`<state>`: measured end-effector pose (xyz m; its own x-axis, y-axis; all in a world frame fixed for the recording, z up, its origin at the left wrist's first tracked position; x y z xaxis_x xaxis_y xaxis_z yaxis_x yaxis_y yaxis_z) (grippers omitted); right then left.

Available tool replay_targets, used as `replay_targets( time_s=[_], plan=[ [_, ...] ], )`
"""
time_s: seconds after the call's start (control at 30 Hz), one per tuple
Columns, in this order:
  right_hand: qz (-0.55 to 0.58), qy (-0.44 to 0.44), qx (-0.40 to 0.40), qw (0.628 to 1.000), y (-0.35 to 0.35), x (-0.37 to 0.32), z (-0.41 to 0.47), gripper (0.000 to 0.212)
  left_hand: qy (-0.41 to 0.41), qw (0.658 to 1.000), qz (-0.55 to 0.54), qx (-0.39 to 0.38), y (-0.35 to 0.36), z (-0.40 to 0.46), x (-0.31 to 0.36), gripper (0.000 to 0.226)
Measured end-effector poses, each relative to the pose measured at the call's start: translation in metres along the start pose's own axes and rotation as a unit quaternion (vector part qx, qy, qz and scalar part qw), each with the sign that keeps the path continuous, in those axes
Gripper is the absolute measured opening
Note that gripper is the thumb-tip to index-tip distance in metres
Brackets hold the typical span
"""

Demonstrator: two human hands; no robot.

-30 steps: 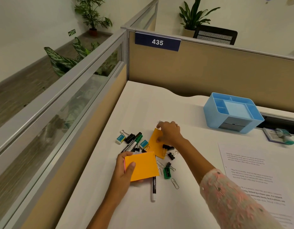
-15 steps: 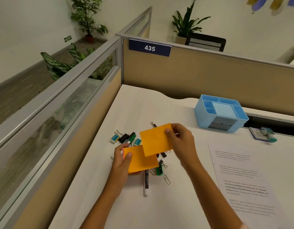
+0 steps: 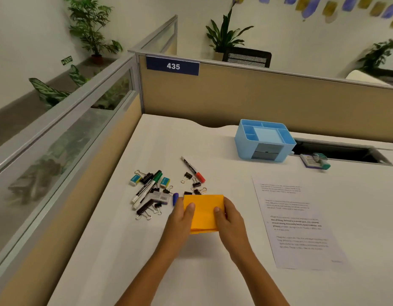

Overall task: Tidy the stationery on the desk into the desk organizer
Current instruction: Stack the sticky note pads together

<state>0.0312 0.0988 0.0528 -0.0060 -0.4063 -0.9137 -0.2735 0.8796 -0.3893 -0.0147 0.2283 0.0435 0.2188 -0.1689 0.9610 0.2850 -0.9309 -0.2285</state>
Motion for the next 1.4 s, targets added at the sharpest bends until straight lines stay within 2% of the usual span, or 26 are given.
replay_targets(
  time_s=[0.07, 0.17, 0.3, 0.5, 0.6, 0.7, 0.8, 0.87, 0.97, 1.03, 1.13, 1.27, 1.4],
  plan=[
    [-0.053, -0.025, 0.025, 0.998, -0.018, 0.017, -0.01, 0.03, 0.026, 0.993, 0.112, -0.003, 0.009, -0.006, -0.005, 0.023],
    [-0.095, -0.061, 0.085, 0.99, -0.043, 0.037, -0.023, 0.015, 0.121, 0.963, 0.238, 0.026, 0.021, -0.015, -0.008, 0.023],
    [-0.106, -0.079, 0.097, 0.986, -0.058, 0.058, -0.032, 0.021, 0.156, 0.957, 0.245, -0.002, 0.04, -0.021, -0.014, 0.018],
    [-0.121, -0.067, 0.053, 0.989, -0.059, 0.075, -0.032, 0.031, 0.091, 0.956, 0.279, -0.011, 0.052, -0.018, -0.028, 0.011],
    [-0.119, -0.052, 0.033, 0.991, -0.062, 0.077, -0.027, 0.024, 0.086, 0.956, 0.28, -0.016, 0.055, -0.014, -0.028, 0.011],
    [-0.038, -0.025, 0.032, 0.998, -0.069, 0.074, -0.02, 0.017, 0.079, 0.97, 0.23, -0.024, 0.064, -0.01, -0.022, 0.018],
    [0.101, 0.033, 0.03, 0.994, -0.078, 0.069, -0.012, 0.018, 0.002, 0.995, 0.094, -0.024, 0.079, -0.007, -0.016, 0.023],
    [0.146, 0.063, 0.049, 0.986, -0.088, 0.067, -0.005, 0.018, -0.037, 0.999, 0.028, -0.007, 0.09, -0.003, -0.012, 0.021],
    [0.149, 0.074, 0.07, 0.984, -0.105, 0.065, 0.003, 0.014, -0.058, 0.998, -0.018, 0.034, 0.106, 0.003, -0.004, 0.022],
    [0.143, 0.067, 0.057, 0.986, -0.116, 0.065, 0.009, 0.017, -0.062, 0.997, -0.03, 0.041, 0.116, 0.01, 0.0, 0.025],
    [0.133, 0.065, 0.028, 0.989, -0.132, 0.066, 0.02, 0.017, -0.083, 0.994, -0.062, 0.031, 0.127, 0.02, 0.002, 0.028],
    [0.091, 0.044, 0.047, 0.994, -0.155, 0.066, 0.039, 0.004, -0.096, 0.991, -0.092, 0.005, 0.144, 0.039, 0.008, 0.029],
    [0.057, -0.014, 0.078, 0.995, -0.179, 0.053, 0.066, 0.017, -0.062, 0.995, -0.075, -0.003, 0.159, 0.067, 0.028, 0.029]
  ],
)
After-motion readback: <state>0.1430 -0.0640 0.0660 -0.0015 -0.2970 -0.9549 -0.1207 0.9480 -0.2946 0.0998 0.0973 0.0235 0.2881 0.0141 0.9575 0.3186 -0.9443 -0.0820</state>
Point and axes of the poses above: each hand's wrist, its own z-axis towards the middle knuckle, its own y-axis out of the palm, x = y × z, the point moved 3 cm from there along z, towards the middle knuckle, and after that the axes turned 2 degrees about -x, right-handed, at the moved point
